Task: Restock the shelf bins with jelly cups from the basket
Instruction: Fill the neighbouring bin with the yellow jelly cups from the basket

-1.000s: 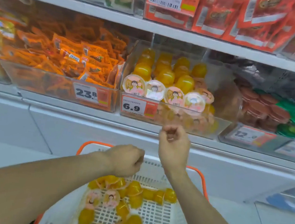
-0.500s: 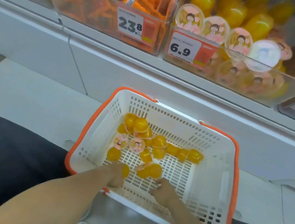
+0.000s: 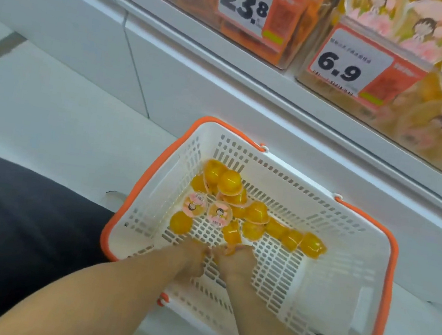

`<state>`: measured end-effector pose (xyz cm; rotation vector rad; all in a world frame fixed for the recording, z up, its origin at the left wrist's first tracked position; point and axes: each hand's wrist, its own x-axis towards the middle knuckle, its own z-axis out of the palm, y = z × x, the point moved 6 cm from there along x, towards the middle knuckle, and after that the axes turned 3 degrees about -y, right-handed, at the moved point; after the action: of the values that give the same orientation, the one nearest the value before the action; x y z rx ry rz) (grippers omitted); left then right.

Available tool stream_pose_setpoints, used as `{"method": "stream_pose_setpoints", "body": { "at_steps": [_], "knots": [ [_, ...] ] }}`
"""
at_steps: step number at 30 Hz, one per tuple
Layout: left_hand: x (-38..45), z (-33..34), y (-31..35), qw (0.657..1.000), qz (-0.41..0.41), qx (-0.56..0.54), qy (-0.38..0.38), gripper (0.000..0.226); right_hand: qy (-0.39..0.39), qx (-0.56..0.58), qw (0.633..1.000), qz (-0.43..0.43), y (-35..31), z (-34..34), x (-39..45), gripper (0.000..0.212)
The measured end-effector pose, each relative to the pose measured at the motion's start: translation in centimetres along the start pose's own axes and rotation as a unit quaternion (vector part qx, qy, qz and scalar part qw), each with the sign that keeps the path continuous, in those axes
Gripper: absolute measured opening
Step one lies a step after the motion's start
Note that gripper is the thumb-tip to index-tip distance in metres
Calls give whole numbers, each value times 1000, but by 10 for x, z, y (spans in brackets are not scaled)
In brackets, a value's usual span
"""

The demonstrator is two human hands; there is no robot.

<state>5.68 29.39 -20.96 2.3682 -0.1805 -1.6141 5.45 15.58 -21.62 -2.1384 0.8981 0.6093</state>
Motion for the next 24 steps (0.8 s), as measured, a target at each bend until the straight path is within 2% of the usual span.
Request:
{"method": "stream_pose_setpoints", "body": {
  "at_steps": [3, 5, 9, 11, 14, 15, 17, 18, 19, 20, 21, 24],
  "knots": [
    [13, 4, -5, 999, -19, -36, 0, 61, -16, -28, 999, 29, -4, -4, 0, 16],
    [16, 4, -9, 998, -44, -41, -3, 59, -49, -46, 997, 46, -4, -11, -2, 21],
    [17, 4, -17, 995, -65, -73, 17, 45, -108, 114, 982, 105, 2, -23, -12, 14],
    [16, 3, -21, 993, -68, -94, 35, 34, -127, 213, 959, 139, 6, -31, -23, 13],
    [18, -1, -24, 983, -61, -151, 84, 17, -175, 359, 901, 171, 8, -42, -36, 19],
    [19, -2, -23, 982, -54, -161, 89, 22, -197, 401, 879, 167, 7, -46, -39, 26],
    [24, -7, -16, 986, 4, -137, 95, 54, -232, 471, 837, 153, 2, -56, -45, 40],
    [22, -12, -15, 979, 8, -180, 95, 61, -245, 504, 815, 145, -3, -63, -48, 42],
    [7, -19, -9, 973, 17, -221, 62, 53, -260, 537, 791, 133, -10, -70, -51, 41],
    [-12, -17, 5, 962, 37, -271, -18, 36, -271, 566, 769, 120, -18, -78, -52, 39],
    [-29, -19, 17, 921, 20, -383, -68, 26, -281, 594, 746, 106, -27, -88, -55, 37],
    [-59, -42, 49, 847, 108, -502, -138, 33, -315, 644, 695, 56, -61, -126, -66, 26]
  ]
}}
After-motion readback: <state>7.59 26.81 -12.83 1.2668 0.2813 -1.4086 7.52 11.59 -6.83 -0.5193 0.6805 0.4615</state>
